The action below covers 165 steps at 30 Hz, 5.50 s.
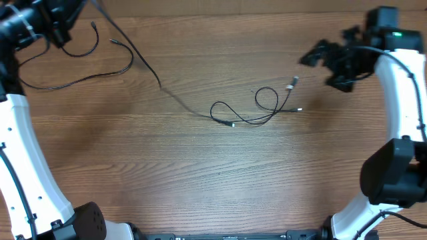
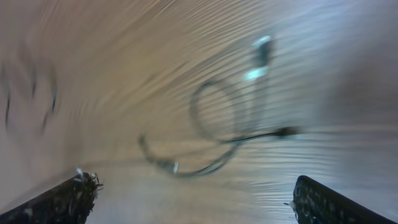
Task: Untangle cables
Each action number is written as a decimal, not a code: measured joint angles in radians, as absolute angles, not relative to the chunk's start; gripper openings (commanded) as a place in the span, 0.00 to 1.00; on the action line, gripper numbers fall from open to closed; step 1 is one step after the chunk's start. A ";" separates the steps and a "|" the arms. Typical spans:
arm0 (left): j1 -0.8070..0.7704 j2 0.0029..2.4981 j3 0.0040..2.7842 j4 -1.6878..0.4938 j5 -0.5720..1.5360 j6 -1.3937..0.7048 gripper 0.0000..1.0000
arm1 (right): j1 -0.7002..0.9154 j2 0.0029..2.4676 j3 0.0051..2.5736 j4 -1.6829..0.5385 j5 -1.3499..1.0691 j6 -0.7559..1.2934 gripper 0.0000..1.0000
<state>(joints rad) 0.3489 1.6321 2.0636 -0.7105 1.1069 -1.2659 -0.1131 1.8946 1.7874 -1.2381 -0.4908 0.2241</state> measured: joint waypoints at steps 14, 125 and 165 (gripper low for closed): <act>0.196 1.632 2.064 -0.836 0.942 -1.477 0.04 | 0.300 1.895 1.787 -1.069 -0.813 -0.193 1.00; 0.026 1.631 2.064 -1.192 0.896 -1.419 0.04 | 0.525 1.887 1.857 -0.016 -1.343 1.005 0.05; 0.072 1.623 2.261 -1.500 0.153 -1.129 0.04 | 0.120 1.883 1.866 -1.132 -0.437 0.602 1.00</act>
